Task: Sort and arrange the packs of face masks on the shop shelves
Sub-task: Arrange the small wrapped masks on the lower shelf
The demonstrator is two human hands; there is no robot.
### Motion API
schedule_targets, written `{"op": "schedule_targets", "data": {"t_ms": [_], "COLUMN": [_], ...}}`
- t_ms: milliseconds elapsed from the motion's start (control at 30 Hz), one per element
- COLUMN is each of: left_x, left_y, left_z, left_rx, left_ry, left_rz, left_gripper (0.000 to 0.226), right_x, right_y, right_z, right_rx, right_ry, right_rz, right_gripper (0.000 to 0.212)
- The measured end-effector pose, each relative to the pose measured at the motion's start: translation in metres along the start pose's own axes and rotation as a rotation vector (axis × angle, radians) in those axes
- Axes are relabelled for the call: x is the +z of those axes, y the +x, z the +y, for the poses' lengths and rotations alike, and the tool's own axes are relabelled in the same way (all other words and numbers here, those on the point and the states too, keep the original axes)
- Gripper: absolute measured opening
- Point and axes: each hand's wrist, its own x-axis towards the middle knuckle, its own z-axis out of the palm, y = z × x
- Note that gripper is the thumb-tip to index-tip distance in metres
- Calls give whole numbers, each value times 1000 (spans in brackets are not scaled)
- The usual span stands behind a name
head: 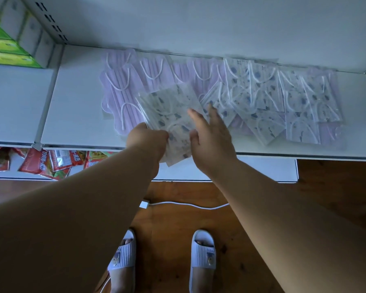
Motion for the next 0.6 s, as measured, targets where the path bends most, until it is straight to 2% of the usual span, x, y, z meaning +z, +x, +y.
{"op": "schedule_targets", "data": {"t_ms": [67, 133, 300, 433, 600], "left_x": [0, 0, 1, 0, -7], "left_y": [1, 1, 1, 3, 6], "left_z": [-1, -1, 3, 4, -6], "left_rx": [25, 34, 6, -14, -4], "left_ry": [5, -15, -81, -131, -180], "left_rz": [11, -4, -77, -109, -80], "left_gripper": [11, 9, 19, 16, 15], "right_x": [1, 4, 12, 11, 15], "right_y": [6, 6, -5, -18, -26], "right_z": [13, 20, 10, 3, 13], "right_rx": [129, 145, -35, -115, -75], "right_ry": [-130, -178, 19, 240, 146], "right_rz": [-101, -126, -58, 16, 76], "right_gripper": [52, 51, 44, 41, 41]}}
